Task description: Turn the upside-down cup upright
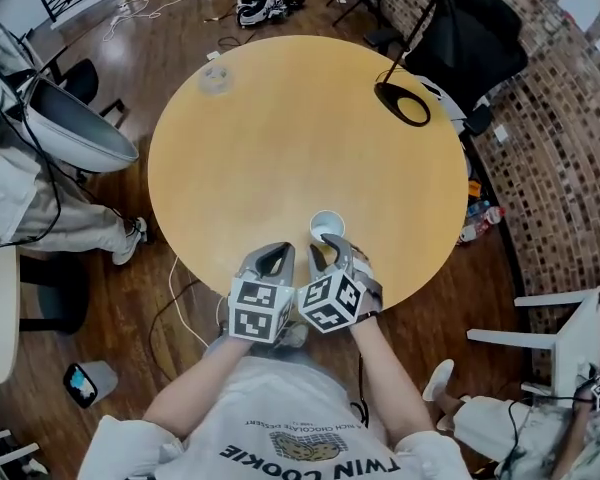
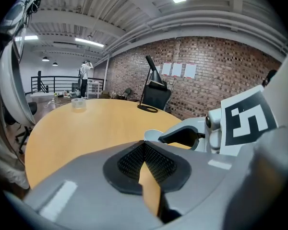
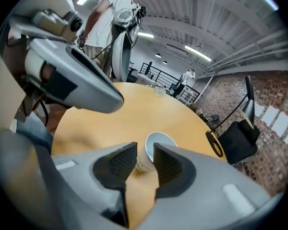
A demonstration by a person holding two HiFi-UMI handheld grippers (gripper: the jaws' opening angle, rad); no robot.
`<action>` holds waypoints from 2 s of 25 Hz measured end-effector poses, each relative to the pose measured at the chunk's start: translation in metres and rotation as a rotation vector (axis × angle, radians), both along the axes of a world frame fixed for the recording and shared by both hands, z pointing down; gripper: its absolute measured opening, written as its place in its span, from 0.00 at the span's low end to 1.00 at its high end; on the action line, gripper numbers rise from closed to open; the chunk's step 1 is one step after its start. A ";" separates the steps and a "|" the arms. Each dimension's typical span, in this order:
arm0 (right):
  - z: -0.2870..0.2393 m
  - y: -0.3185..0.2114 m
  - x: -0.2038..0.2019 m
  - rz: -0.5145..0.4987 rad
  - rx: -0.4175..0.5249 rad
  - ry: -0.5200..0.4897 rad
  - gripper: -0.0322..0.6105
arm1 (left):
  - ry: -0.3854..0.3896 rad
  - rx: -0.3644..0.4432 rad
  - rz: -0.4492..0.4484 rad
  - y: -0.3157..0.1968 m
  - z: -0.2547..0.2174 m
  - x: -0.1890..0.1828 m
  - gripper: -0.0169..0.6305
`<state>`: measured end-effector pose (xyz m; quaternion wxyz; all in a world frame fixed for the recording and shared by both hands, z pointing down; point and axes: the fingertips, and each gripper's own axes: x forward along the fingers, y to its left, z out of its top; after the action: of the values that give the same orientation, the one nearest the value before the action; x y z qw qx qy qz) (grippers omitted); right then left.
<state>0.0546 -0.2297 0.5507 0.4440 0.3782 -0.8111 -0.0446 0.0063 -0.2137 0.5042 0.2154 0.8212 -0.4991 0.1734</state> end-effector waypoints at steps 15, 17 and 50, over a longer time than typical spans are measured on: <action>0.026 -0.013 -0.003 -0.031 -0.124 0.160 0.08 | 0.030 -0.019 0.052 -0.041 0.007 -0.011 0.03; 0.025 -0.012 -0.004 -0.016 -0.138 0.124 0.08 | 0.037 -0.019 0.061 -0.043 0.008 -0.010 0.03; 0.016 -0.007 0.041 0.610 -0.472 -1.164 0.10 | 0.035 -0.022 0.105 -0.043 0.006 0.002 0.03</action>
<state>0.0956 -0.2371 0.5671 0.0002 0.4452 -0.7626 0.4694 0.0080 -0.2565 0.5101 0.2237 0.8468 -0.4495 0.1757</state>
